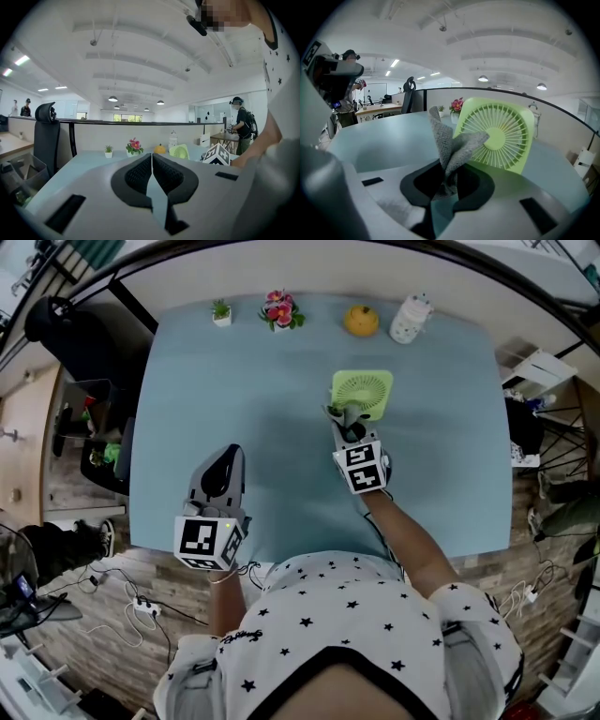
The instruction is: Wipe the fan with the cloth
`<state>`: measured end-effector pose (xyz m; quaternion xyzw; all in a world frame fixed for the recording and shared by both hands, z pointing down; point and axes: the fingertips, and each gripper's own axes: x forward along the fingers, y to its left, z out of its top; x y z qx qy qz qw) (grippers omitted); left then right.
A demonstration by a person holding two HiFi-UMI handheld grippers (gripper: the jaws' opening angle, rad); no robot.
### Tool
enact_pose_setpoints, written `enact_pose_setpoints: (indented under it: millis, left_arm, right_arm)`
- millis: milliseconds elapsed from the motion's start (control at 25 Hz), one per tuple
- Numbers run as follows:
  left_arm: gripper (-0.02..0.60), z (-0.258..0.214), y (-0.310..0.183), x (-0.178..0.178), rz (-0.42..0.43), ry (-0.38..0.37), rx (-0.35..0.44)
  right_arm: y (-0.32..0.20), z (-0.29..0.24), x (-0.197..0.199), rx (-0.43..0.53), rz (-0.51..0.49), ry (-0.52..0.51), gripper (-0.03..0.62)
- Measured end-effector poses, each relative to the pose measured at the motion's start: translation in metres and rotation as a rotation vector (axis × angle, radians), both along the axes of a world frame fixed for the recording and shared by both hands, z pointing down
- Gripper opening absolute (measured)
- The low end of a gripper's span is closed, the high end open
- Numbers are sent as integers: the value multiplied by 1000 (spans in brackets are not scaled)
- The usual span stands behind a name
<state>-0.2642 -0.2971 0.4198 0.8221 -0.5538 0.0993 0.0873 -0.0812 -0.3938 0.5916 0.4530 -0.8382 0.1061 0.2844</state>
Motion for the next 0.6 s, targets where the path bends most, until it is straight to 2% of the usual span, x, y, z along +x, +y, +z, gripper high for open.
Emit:
enact_pose_setpoints:
  millis: [320,600]
  left_arm:
    - [31,1,-1,1,6,9,-5]
    - [31,1,-1,5,18,5,-8]
  right_arm:
    - [-7,7,29,-2,46,49,55]
    - [-10,10,80,-20,155,67,55]
